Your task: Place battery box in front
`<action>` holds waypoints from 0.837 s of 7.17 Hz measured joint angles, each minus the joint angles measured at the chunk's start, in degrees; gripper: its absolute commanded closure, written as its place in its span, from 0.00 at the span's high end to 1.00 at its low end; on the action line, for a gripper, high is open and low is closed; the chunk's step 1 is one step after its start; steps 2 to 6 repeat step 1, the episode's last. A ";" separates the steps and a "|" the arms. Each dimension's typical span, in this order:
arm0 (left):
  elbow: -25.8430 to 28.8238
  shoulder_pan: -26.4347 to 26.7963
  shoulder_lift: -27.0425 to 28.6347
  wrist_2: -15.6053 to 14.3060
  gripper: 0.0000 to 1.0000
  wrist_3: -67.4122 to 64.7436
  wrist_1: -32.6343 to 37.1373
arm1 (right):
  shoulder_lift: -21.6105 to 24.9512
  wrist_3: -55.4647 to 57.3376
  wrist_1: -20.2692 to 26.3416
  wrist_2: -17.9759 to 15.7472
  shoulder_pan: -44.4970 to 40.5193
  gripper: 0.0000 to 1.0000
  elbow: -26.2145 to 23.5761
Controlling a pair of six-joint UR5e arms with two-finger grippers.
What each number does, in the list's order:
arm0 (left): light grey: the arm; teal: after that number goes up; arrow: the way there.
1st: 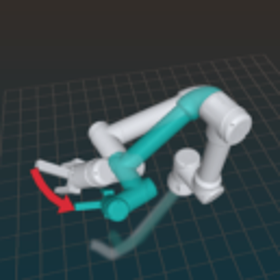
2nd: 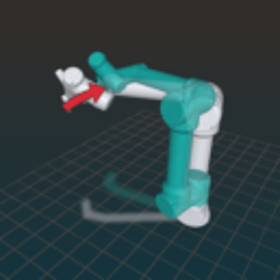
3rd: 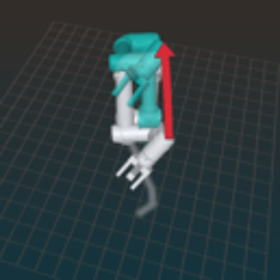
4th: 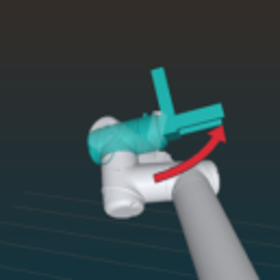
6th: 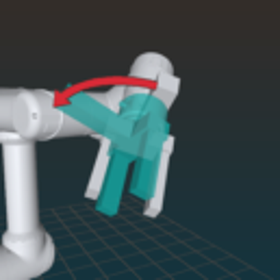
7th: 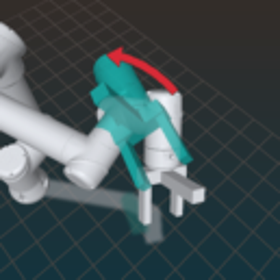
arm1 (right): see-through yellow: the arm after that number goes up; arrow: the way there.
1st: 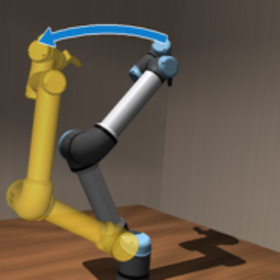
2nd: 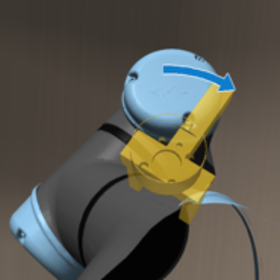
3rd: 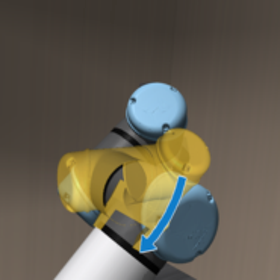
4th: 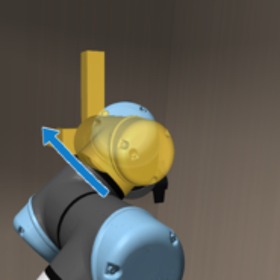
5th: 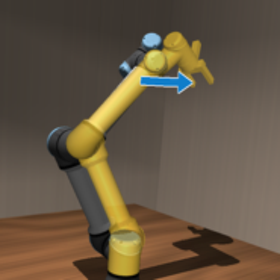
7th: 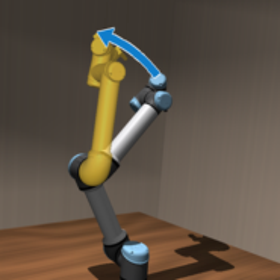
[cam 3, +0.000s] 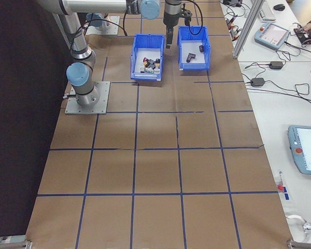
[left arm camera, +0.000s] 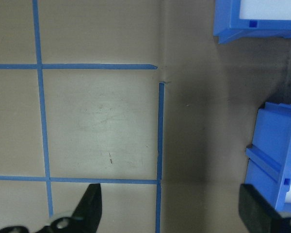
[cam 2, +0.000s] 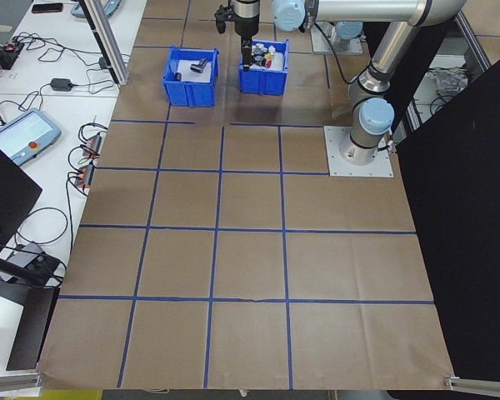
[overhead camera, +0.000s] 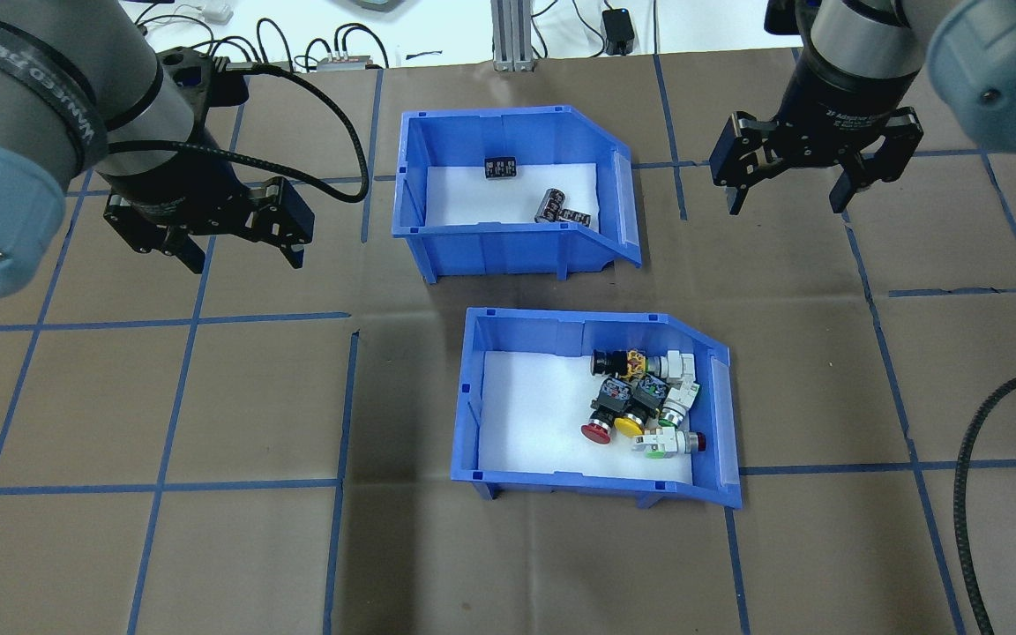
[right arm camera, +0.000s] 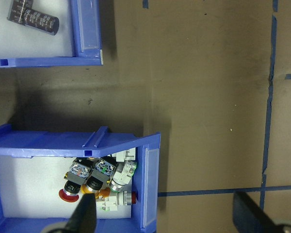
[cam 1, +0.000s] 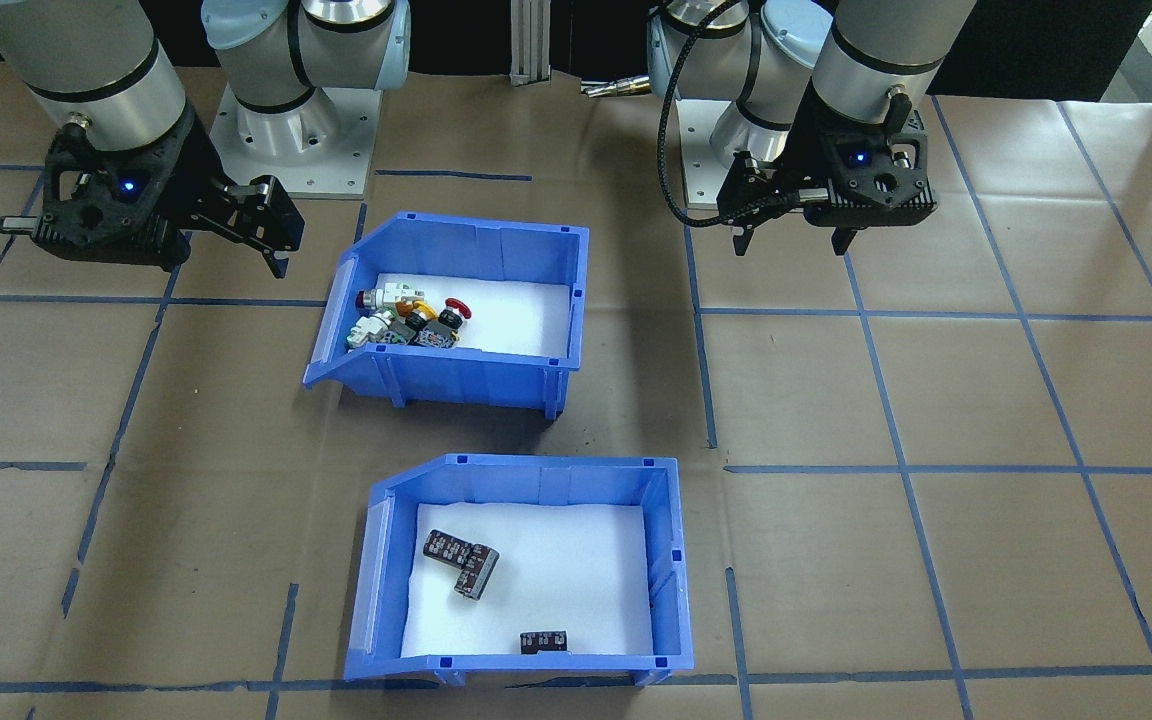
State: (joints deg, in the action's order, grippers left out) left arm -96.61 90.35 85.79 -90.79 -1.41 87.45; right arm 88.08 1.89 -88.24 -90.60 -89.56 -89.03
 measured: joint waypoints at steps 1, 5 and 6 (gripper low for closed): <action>0.01 0.00 0.01 0.00 1.00 0.00 0.00 | 0.06 -0.07 0.00 -0.01 0.00 1.00 0.02; 0.01 0.00 0.01 0.00 1.00 0.00 0.00 | 0.06 -0.07 0.00 -0.01 0.00 1.00 0.02; 0.01 0.00 0.01 0.00 1.00 0.00 0.00 | 0.06 -0.07 0.00 -0.01 0.00 1.00 0.02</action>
